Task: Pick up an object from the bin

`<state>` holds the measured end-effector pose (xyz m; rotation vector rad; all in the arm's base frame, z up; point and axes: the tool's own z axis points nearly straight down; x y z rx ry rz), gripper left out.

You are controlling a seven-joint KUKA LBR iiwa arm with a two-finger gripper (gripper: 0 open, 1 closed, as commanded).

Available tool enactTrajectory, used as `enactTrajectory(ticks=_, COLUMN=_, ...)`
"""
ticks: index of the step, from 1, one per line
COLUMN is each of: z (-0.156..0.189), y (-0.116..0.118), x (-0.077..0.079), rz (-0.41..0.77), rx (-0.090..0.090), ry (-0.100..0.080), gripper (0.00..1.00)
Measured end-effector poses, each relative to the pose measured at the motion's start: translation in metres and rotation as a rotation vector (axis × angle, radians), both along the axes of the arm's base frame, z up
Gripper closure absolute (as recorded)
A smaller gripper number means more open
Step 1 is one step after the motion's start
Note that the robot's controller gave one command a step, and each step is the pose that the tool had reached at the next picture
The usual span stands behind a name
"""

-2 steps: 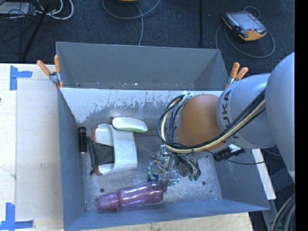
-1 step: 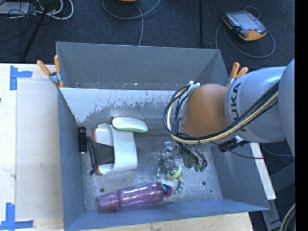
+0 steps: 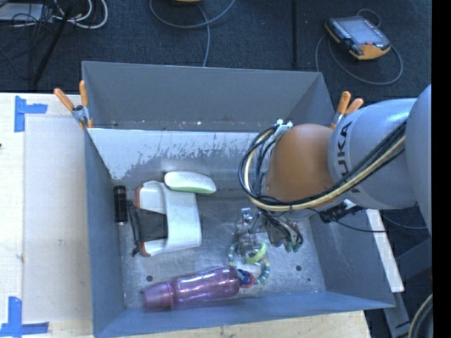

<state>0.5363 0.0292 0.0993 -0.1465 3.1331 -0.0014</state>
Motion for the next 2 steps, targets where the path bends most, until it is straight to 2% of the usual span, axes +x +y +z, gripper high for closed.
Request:
enactTrajectory(ticks=1, z=0.02, y=0.005, x=-0.029, rz=0.013, rx=0.001, ry=0.01, gripper=1.0)
enactTrajectory(ticks=2, z=0.192, y=-0.015, x=0.0, rz=0.127, rx=0.0, ry=-0.004, gripper=1.0)
